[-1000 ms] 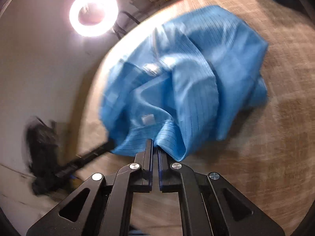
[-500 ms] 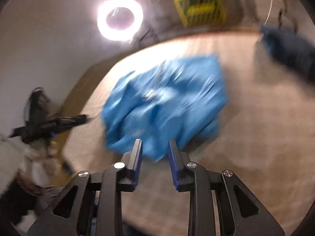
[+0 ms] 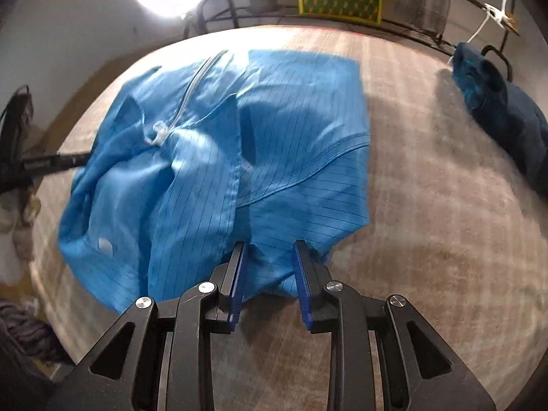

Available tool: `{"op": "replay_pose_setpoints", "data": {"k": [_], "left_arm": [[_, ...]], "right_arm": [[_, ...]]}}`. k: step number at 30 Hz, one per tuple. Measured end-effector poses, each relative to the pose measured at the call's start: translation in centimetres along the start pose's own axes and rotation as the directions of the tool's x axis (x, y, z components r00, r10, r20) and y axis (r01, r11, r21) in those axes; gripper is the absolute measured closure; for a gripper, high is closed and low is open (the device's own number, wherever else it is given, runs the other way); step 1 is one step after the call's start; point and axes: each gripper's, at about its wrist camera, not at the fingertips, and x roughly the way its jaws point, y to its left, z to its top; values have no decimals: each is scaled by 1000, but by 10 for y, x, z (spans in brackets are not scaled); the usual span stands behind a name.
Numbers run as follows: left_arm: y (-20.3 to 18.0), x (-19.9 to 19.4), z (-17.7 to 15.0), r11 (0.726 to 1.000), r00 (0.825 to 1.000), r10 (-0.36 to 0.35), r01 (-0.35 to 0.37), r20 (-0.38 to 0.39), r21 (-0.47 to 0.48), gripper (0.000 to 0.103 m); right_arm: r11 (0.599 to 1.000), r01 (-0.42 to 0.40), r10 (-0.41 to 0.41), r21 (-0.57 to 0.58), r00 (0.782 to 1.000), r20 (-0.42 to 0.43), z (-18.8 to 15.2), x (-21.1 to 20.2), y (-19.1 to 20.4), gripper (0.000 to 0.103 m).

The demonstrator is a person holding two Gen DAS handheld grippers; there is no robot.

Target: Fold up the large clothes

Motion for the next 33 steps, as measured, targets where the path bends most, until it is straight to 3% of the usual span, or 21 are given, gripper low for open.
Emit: {"op": "replay_pose_setpoints", "data": {"k": [4,7,10,13,15,19,22,24,25,26,28,30,33], "left_arm": [[19,-15,4,999,1000,-13,13,9,-48,75],[25,-28,18,996,998,-35,39,54,-80,75],[22,-31,36,995,995,-54,61,90,-85,75],[13,-17,52,996,995,-57,62,87,-59,75],[10,1,60,997,997,-43,46,62,-55,75],[17,24,58,998,1000,-9,10,9,-55,75],[26,24,54,998,1000,-24,24,1,-52,72],[33,18,53,997,999,-50,50,0,-63,72],[39,13,53,992,996,-90,90,5,-89,70],[48,8,53,979,989,-150,151,15,-135,62],[65,4,53,948,973,-228,230,35,-220,43],[80,5,54,916,957,-286,287,45,-282,41],[96,19,55,852,920,-392,371,18,-371,40]], "right_arm": [[998,-67,68,19,997,-40,-2,-17,-9,78],[991,-127,125,40,991,52,6,-45,-19,78],[997,-64,55,48,984,167,19,-58,-30,77],[995,-30,10,92,977,213,33,-51,-41,77],[996,1,-18,85,980,196,42,-36,-41,77],[999,28,-31,42,996,85,38,-7,-39,77],[1000,8,-8,-11,1000,-26,28,8,-34,74],[999,-11,10,-48,999,-33,26,3,-35,74],[999,-38,37,-38,999,-38,27,-2,-38,74],[996,-95,94,-2,995,-20,28,-12,-47,73],[981,-184,182,66,982,42,32,-25,-66,54],[961,-242,226,133,966,123,35,-36,-86,39],[905,-351,312,240,932,185,38,-30,-113,37]]}}
